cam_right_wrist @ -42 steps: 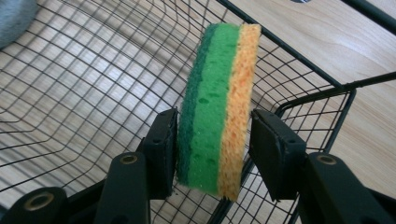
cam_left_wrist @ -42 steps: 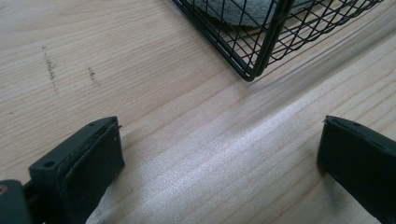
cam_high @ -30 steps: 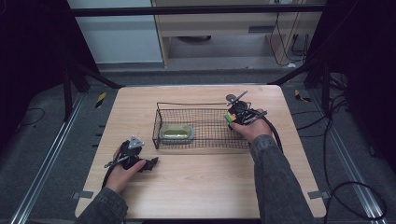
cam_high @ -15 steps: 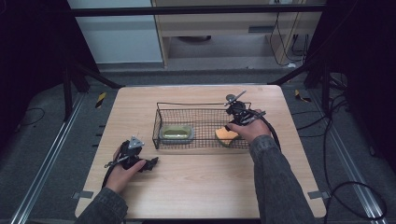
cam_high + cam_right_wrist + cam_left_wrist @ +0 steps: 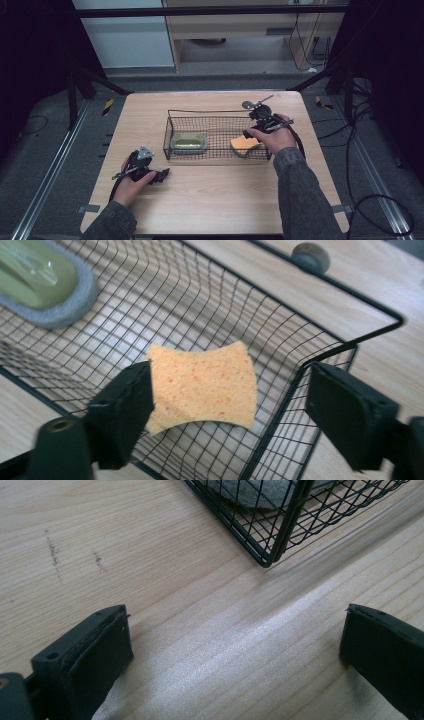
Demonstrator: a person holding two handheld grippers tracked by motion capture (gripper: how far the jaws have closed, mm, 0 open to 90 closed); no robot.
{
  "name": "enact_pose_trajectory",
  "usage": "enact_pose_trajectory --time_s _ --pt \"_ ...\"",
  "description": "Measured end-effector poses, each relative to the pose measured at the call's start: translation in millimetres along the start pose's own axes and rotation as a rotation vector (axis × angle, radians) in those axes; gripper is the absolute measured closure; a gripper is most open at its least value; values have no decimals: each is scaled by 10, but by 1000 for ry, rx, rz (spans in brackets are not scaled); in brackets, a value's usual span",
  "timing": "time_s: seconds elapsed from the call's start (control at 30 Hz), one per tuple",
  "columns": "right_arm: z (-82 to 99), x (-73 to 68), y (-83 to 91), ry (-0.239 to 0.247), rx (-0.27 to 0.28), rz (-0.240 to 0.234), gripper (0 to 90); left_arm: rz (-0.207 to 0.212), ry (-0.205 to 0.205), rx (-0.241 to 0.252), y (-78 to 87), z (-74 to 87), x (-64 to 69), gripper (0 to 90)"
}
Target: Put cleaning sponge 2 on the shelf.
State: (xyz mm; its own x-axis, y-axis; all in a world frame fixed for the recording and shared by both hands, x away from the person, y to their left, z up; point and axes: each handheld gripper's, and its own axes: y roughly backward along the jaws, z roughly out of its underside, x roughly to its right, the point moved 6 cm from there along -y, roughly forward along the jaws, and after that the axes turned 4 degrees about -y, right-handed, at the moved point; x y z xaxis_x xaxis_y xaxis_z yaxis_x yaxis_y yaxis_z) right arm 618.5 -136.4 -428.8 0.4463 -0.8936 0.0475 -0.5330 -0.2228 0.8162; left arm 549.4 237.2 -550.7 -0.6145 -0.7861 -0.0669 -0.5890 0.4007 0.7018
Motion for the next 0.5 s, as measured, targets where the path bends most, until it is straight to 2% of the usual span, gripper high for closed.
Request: enact_pose_trajectory --time_s 0.07,0.17,0.5 --pt "-1 46 28 -1 23 10 117 1 0 0 0 0 1 0" --pt "18 125 66 -16 49 28 75 0 0 0 0 0 0 0" --pt "164 388 188 -64 94 108 94 0 -5 -3 3 2 0 0"
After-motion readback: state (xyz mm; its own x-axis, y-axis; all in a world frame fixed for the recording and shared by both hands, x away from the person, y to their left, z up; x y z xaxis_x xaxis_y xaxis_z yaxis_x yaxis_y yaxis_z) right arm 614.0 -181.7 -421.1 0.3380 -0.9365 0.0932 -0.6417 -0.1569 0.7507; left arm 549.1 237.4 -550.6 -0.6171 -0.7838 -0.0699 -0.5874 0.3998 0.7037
